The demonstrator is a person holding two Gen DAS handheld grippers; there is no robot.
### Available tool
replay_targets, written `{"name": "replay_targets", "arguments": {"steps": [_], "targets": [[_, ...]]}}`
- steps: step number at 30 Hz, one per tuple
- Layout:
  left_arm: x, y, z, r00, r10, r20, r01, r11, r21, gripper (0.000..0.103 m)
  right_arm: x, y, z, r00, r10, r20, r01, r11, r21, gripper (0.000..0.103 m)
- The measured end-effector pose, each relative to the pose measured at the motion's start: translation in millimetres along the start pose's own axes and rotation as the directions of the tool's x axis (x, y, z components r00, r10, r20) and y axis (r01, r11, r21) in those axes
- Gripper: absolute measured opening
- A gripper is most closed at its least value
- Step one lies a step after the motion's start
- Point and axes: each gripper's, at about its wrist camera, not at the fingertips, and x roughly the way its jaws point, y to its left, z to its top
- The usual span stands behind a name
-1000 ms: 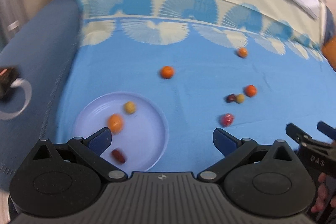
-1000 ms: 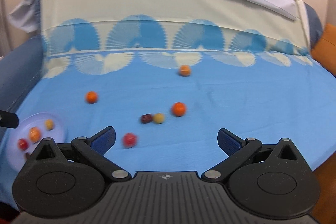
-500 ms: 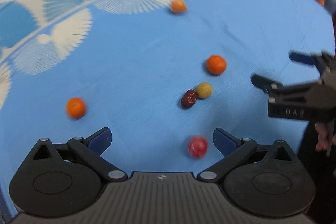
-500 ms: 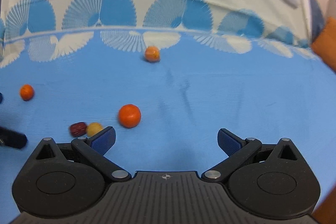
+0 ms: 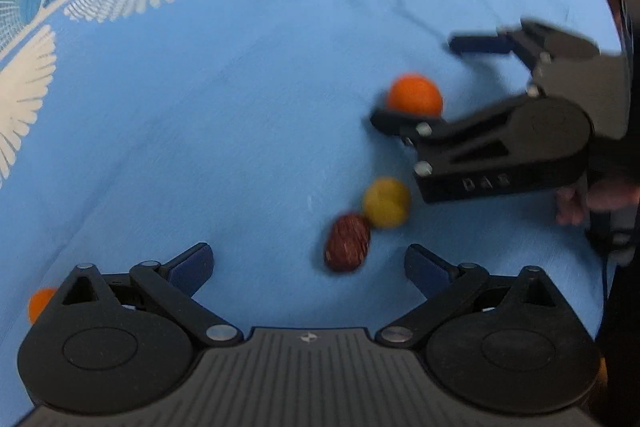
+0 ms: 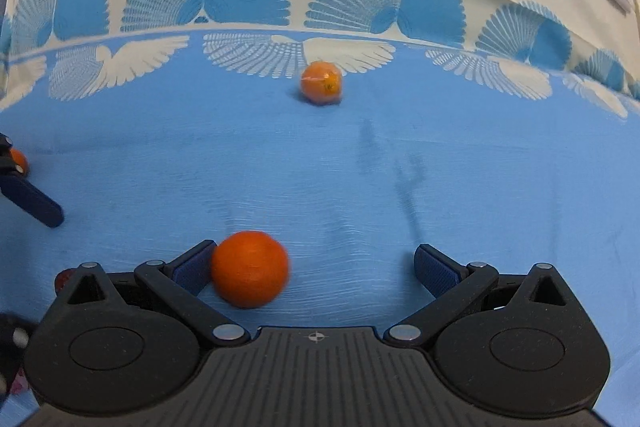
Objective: Organize fruits
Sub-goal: 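Grasp a dark red date with the left tool while the right tool grasps an orange mandarin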
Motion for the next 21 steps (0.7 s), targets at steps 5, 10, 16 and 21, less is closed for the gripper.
{"name": "replay_targets", "arguments": {"steps": [5,10,16,21], "targets": [[-4,10,-1,0.997,-0.022,0.073,0.021,1.000,0.012,0.074,-4,-8,-3,1.000,-0.008,-0.014,0.009,1.000,0.014,0.102],[-11,3,1,0.997,-0.033,0.074,0.027,0.996,0.083,0.022,-9,-6,-4,1.000,-0.001,-0.018,0.002,1.000,0.016,0.089],[-27,-25,-9,0.996,0.032,0.084,-0.043,0.990,0.135,0.021,-19,5,0,1.000,0.008,0.027,-0.007,0.999,-0.041,0.036],[-80,-12,-12,0.982,0.094,0.162,-0.084,0.994,-0.070,0.021,-64,-5,13,0.992,-0.079,0.095,0.075,0.996,0.046,0.036]]}}
